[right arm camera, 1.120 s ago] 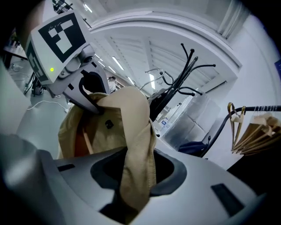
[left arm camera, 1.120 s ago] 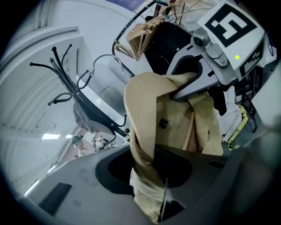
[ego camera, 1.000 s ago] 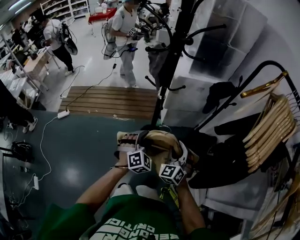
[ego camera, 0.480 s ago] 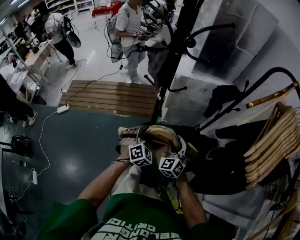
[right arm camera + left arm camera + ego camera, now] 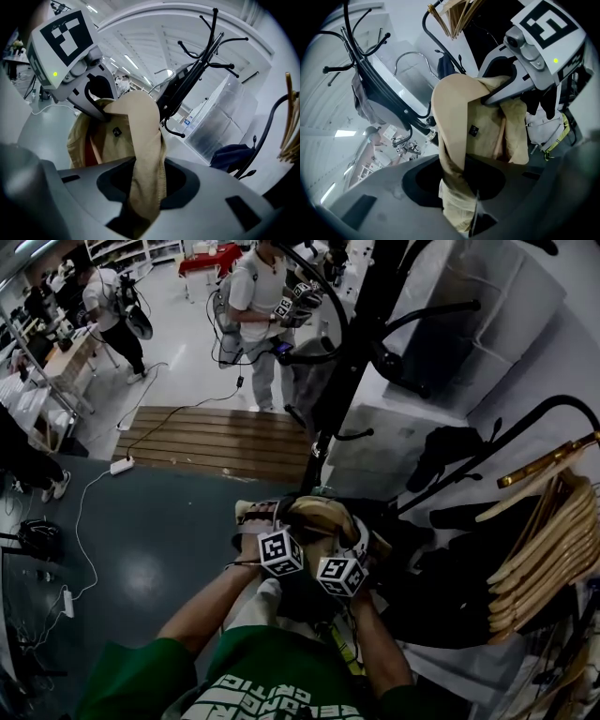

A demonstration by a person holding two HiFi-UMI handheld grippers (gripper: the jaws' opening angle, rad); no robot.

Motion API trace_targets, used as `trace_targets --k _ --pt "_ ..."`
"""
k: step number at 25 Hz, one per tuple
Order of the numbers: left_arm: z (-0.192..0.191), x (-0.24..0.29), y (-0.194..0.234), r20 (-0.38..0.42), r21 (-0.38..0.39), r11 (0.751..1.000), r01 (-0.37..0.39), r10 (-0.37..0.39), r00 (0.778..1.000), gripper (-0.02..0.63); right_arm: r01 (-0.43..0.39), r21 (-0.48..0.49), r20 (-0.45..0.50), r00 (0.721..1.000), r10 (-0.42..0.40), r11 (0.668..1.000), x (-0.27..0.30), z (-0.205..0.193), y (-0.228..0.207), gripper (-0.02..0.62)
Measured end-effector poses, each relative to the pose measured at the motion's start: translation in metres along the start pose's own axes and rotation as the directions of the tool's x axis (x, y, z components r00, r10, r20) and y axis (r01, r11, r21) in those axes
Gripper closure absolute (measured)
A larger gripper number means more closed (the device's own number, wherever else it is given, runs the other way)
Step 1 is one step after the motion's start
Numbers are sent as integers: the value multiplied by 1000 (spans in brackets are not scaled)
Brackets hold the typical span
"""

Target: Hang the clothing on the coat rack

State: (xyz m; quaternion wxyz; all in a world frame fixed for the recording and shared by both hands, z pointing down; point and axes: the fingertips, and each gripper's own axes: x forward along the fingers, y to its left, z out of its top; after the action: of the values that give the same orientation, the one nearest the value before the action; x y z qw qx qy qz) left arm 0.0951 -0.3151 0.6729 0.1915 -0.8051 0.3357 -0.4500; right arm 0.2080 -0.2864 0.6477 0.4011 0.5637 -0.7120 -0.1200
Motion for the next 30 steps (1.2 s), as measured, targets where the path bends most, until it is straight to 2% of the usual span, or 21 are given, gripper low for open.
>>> trace_targets --k 30 --pt "-26 65 -3 -50 -7 995 100 -101 994 483 -42 7 -83 996 43 999 59 -19 10 469"
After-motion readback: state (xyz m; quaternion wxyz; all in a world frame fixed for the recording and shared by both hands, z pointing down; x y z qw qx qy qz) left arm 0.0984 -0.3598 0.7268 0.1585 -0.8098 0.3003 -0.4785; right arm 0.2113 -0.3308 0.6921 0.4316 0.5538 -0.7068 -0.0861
